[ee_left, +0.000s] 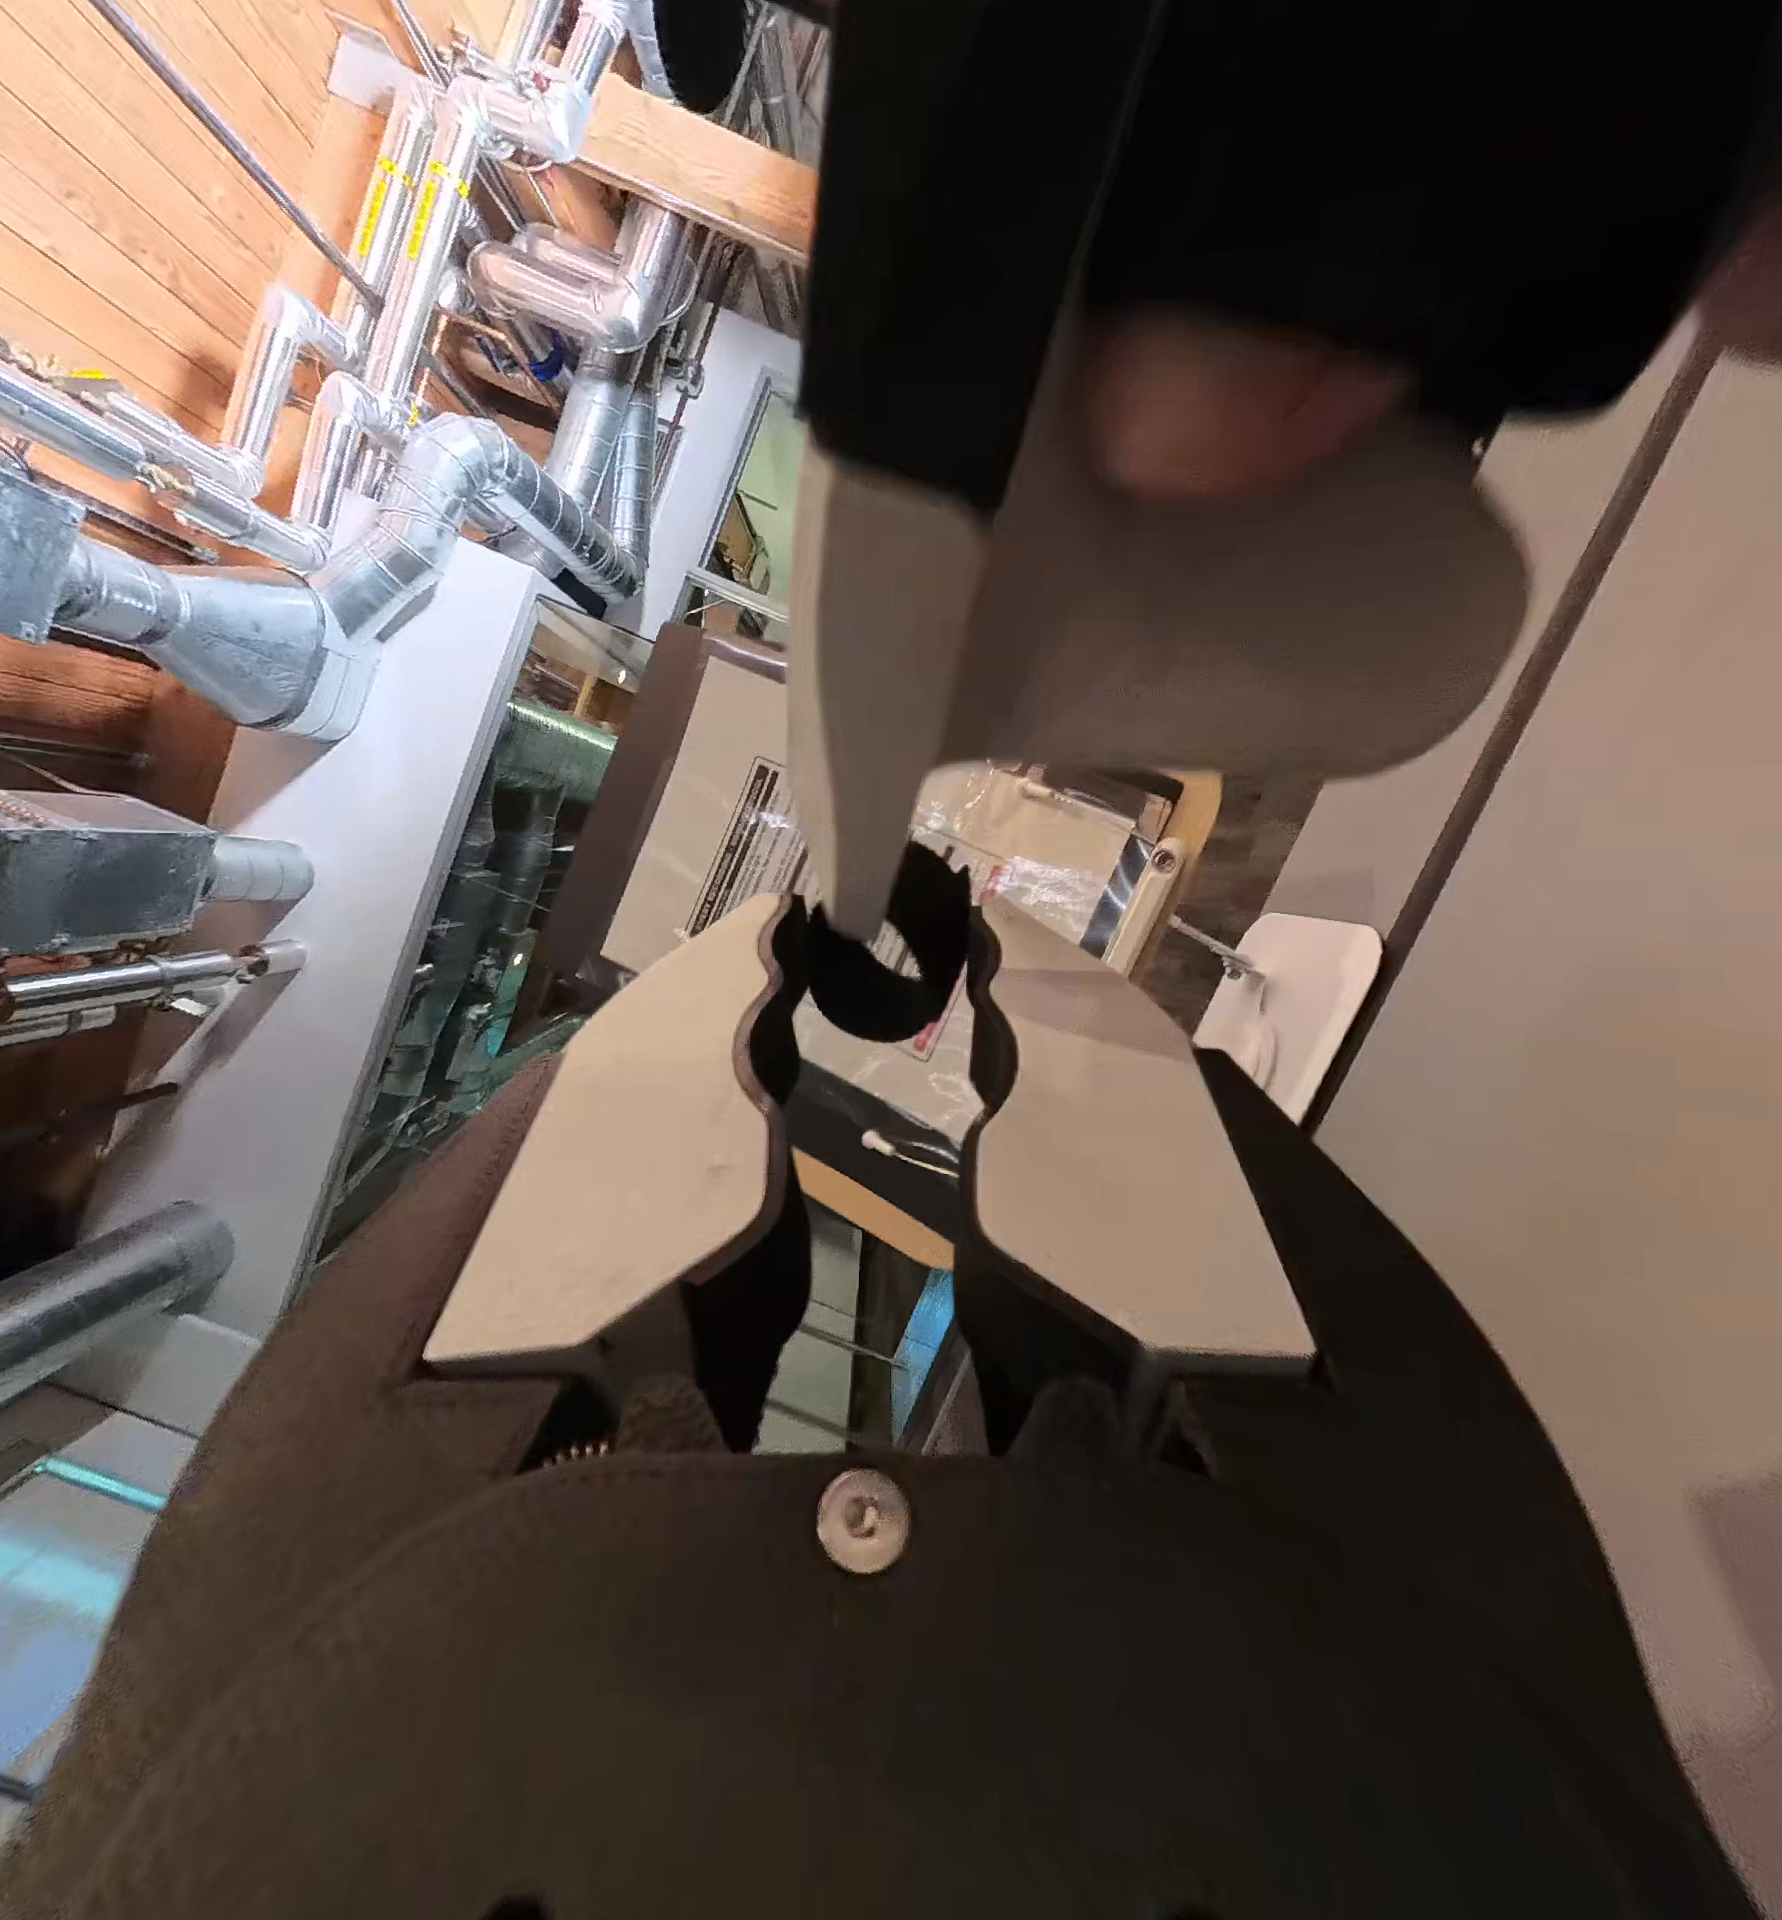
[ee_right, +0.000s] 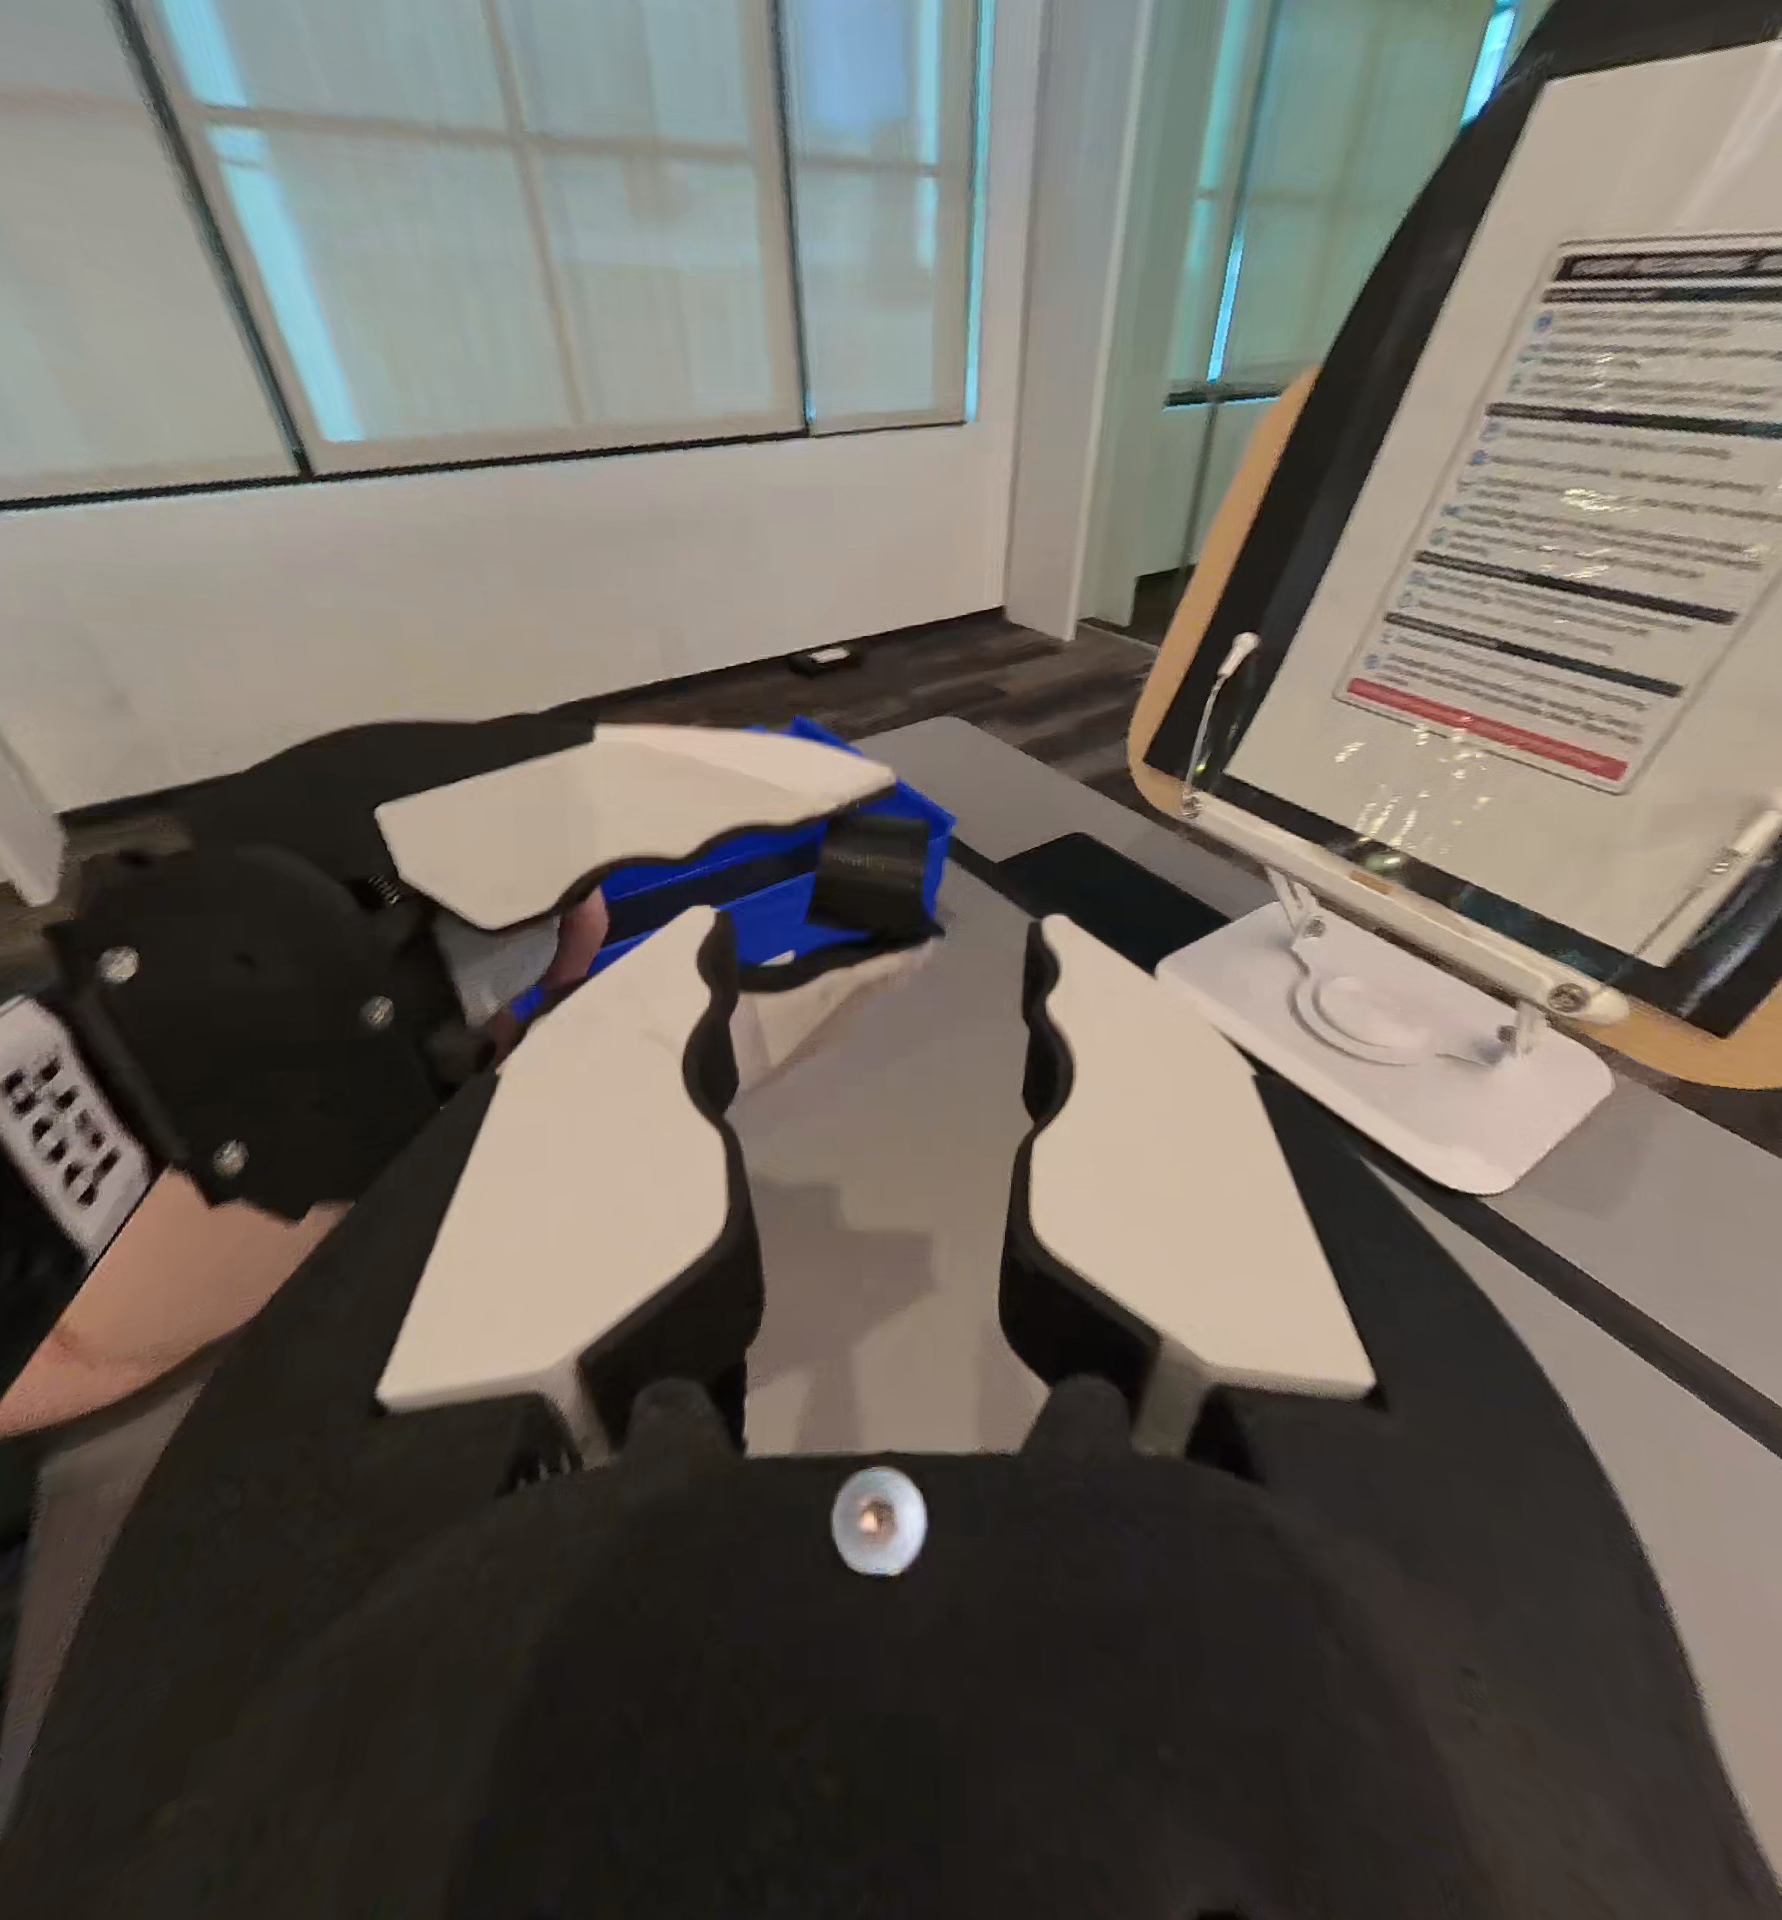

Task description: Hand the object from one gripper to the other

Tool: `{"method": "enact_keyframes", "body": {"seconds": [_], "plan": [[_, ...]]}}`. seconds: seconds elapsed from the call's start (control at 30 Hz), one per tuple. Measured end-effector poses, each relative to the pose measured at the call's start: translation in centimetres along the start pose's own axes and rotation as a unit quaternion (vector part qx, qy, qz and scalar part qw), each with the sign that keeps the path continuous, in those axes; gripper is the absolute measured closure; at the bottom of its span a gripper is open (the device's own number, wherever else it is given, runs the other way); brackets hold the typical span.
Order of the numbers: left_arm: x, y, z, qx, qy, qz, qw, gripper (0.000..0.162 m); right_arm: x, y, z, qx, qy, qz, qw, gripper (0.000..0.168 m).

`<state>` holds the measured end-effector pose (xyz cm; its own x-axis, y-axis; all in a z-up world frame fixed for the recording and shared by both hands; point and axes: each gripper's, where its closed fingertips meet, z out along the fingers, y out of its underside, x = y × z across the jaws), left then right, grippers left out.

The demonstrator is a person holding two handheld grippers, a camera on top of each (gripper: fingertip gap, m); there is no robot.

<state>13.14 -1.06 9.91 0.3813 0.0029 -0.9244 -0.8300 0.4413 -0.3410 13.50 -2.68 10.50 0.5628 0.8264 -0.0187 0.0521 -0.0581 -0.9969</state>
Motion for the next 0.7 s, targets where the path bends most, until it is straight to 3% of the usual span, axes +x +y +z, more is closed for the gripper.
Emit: {"method": "enact_keyframes", "body": {"seconds": [0.17, 0.2, 0.43, 0.57, 0.7], "plan": [[0.8, -1.1, -0.2, 0.016, 0.004, 0.006, 1.0, 0.126, 0.3, 1.9, 1.3, -0.041, 0.022, -0.004, 0.999, 0.126], [1.0, -1.2, -0.2, 0.019, 0.009, 0.008, 1.0, 0.122, 0.0, 1.7, 1.4, -0.035, 0.009, -0.002, 0.999, 0.137], [1.0, -0.7, -0.3, 0.0, 0.057, -0.07, 0.996, 0.094, 1.9, 2.0, 0.3, -0.055, 0.013, -0.004, 0.998, 0.138], [-1.5, 0.8, -0.9, -0.016, 0.05, -0.109, 0.993, 0.101, 10.5, 2.1, -6.7, -0.105, 0.158, -0.036, 0.981, 0.137], [-4.3, 2.5, -1.7, -0.031, 0.025, -0.137, 0.99, 0.107, 20.6, 6.7, -19.7, -0.197, 0.354, 0.044, 0.913, 0.137]]}}
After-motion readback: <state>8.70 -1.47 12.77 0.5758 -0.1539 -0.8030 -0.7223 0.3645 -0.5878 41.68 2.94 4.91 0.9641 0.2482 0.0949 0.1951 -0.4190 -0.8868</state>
